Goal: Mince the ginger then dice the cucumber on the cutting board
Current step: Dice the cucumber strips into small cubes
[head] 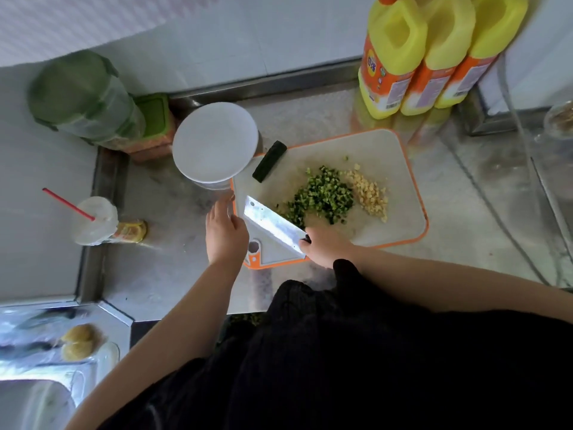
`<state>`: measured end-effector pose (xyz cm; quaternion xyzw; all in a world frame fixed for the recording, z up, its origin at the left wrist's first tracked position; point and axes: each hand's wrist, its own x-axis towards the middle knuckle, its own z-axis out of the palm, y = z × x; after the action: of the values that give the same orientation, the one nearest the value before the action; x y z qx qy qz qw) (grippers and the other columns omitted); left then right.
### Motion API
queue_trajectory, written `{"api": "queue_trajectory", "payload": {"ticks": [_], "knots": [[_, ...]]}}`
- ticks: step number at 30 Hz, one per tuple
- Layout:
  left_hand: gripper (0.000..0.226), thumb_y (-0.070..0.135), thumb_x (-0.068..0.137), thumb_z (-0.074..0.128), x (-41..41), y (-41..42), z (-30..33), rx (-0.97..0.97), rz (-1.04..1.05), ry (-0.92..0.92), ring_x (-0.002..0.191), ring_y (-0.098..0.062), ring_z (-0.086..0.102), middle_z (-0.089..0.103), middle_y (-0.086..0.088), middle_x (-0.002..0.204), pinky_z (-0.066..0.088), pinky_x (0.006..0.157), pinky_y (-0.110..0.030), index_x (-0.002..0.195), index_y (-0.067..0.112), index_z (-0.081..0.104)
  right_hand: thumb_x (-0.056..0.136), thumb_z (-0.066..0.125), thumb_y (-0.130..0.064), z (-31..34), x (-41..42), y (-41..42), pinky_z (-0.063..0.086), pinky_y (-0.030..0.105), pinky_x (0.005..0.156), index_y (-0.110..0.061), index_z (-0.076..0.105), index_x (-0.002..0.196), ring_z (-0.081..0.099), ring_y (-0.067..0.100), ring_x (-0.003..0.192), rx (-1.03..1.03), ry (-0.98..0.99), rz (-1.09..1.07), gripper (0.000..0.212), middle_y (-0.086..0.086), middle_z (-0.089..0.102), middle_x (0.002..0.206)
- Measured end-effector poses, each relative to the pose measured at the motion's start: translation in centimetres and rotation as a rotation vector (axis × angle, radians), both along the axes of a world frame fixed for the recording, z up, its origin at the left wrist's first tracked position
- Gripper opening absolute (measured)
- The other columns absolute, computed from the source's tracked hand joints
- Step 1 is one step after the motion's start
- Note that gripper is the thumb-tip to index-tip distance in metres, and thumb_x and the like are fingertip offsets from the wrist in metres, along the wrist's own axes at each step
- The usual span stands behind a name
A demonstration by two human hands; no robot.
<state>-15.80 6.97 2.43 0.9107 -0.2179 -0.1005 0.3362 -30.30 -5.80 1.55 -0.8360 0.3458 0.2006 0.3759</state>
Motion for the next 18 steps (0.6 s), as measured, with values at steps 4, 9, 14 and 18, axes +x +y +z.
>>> {"api": "queue_trajectory", "payload": {"ticks": [4, 9, 14, 18], "knots": [[0.049, -0.002, 0.088, 0.041, -0.3, -0.5, -0.6, 0.009, 0.016, 0.031, 0.122, -0.022, 0.044, 0.056, 0.002, 0.129, 0.041, 0.097, -0.036, 0.134, 0.012, 0.047, 0.098, 0.039, -0.026, -0.6, -0.4, -0.3, 0.02, 0.028, 0.047, -0.016, 0.03, 0.066, 0.034, 0.014, 0.054, -0.053, 0.015, -0.143, 0.035, 0.0, 0.037, 0.064], [0.049, 0.001, 0.091, 0.042, -0.9, -0.9, -1.2, 0.032, -0.023, 0.045, 0.129, -0.014, 0.038, 0.052, 0.01, 0.134, 0.034, 0.098, -0.026, 0.137, 0.017, 0.046, 0.098, 0.036, -0.025, -1.0, -1.3, -1.6, 0.03, 0.03, 0.058, -0.01, 0.041, 0.086, 0.045, 0.024, 0.072, -0.069, -0.003, -0.262, 0.02, 0.0, 0.039, 0.069], [0.045, 0.005, 0.094, 0.042, -1.3, -0.9, -2.0, 0.066, -0.071, 0.063, 0.131, -0.016, 0.038, 0.051, 0.005, 0.136, 0.037, 0.104, -0.033, 0.136, 0.02, 0.048, 0.099, 0.036, -0.026, -1.3, -2.3, -3.1, 0.035, 0.032, 0.065, -0.009, 0.042, 0.087, 0.047, 0.026, 0.076, -0.068, -0.003, -0.312, 0.022, 0.004, 0.046, 0.077], [0.044, 0.006, 0.095, 0.041, -1.5, -0.7, -2.3, 0.069, -0.074, 0.061, 0.132, -0.017, 0.037, 0.05, 0.003, 0.137, 0.034, 0.099, -0.028, 0.137, 0.02, 0.047, 0.099, 0.039, -0.026, -1.2, -2.8, -3.5, 0.028, 0.031, 0.056, -0.015, 0.034, 0.069, 0.043, 0.024, 0.069, -0.05, -0.068, -0.302, 0.032, 0.0, 0.038, 0.066]]}}
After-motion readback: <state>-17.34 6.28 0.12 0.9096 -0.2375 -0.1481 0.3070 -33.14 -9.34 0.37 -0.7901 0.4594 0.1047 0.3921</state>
